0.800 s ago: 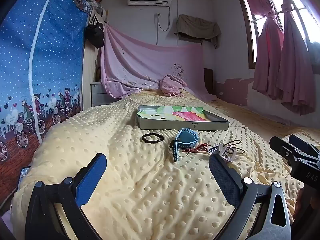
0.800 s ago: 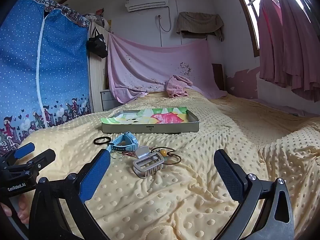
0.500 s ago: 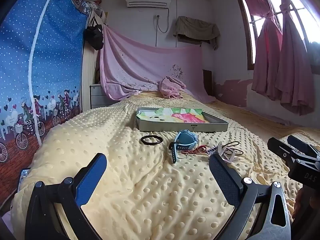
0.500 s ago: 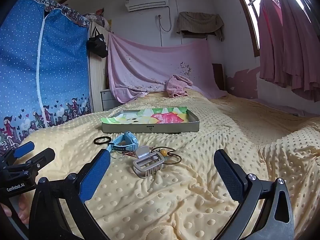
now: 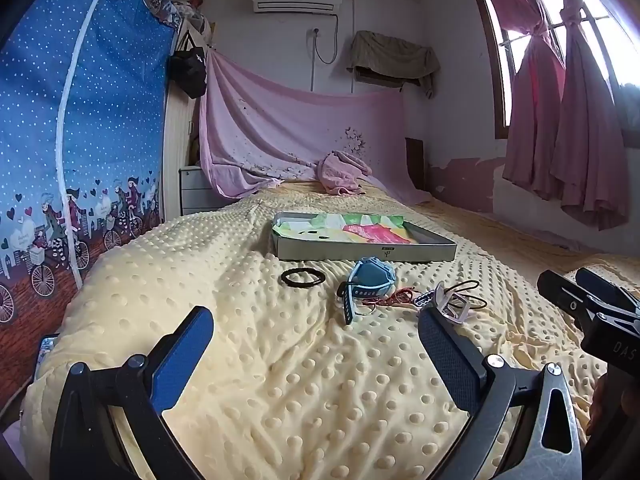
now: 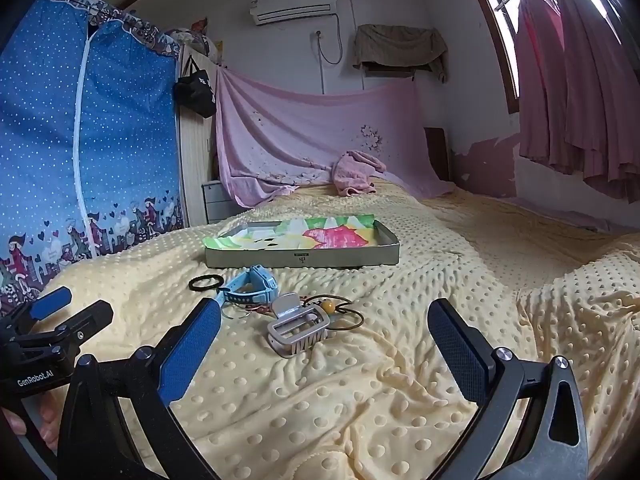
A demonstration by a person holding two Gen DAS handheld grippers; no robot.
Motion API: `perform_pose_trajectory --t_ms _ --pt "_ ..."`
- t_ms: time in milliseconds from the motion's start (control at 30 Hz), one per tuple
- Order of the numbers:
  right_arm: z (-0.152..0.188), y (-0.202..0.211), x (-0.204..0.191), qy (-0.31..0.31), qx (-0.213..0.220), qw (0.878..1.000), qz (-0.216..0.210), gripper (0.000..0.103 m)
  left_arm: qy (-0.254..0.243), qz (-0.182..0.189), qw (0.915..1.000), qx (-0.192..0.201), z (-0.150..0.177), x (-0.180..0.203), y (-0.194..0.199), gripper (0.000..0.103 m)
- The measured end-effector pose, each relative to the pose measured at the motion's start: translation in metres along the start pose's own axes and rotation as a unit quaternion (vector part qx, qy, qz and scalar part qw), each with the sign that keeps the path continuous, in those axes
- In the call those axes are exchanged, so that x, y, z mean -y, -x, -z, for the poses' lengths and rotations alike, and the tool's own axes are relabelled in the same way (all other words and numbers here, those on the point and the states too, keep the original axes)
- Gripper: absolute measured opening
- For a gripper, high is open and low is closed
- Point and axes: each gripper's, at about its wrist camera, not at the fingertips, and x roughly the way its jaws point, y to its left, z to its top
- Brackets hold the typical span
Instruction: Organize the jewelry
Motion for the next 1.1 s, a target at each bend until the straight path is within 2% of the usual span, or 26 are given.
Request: perform_pose_trajectory --t_ms 167,233,1100 --pt "-0.001 0.000 0.002 0.001 0.000 1.000 -0.002 0.102 -0.003 0.000 1.0000 0.002 0.000 0.008 0.003 0.103" --pt "0.000 -0.001 0.002 0.000 0.000 1.000 -0.002 0.102 0.001 0.004 1.0000 0.000 0.002 -0.007 -0.001 0.103" --pt "0.001 0.000 0.000 0.001 0.001 1.000 -0.004 0.102 0.001 0.003 1.0000 0.001 0.003 -0.006 -0.001 0.103"
